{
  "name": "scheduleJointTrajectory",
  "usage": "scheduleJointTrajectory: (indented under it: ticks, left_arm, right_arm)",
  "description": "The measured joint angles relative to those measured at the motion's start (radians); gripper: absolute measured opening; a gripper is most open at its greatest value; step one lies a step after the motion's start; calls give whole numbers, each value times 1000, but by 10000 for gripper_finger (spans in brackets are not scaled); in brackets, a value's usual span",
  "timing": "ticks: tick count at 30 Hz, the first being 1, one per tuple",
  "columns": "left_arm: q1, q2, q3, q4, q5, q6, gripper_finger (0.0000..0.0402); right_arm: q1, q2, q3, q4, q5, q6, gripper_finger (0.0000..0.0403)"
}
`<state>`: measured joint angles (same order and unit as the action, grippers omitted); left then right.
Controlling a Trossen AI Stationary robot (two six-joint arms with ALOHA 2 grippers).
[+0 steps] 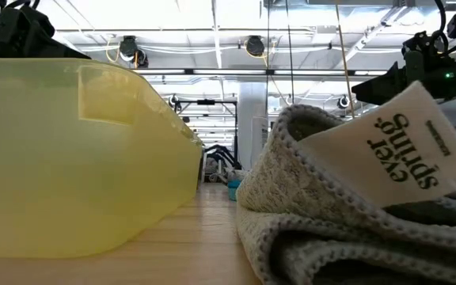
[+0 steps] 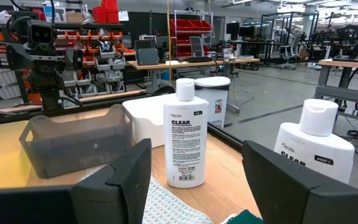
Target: Pick & Place Kitchen Items
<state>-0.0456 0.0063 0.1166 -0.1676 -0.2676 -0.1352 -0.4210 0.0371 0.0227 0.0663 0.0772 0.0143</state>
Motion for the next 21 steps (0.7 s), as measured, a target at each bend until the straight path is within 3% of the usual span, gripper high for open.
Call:
scheduleJointTrajectory:
  ticks: [3, 13, 21]
  left_arm:
    - [0, 0, 0, 0, 0, 0, 374]
    - [0, 0, 0, 0, 0, 0, 374]
    - [0, 0, 0, 0, 0, 0, 374]
  right_arm:
    - [0, 0, 0, 43, -1, 23, 222]
    - [0, 0, 0, 212, 1, 373, 222]
    - [0, 43, 0, 118, 22, 428, 222]
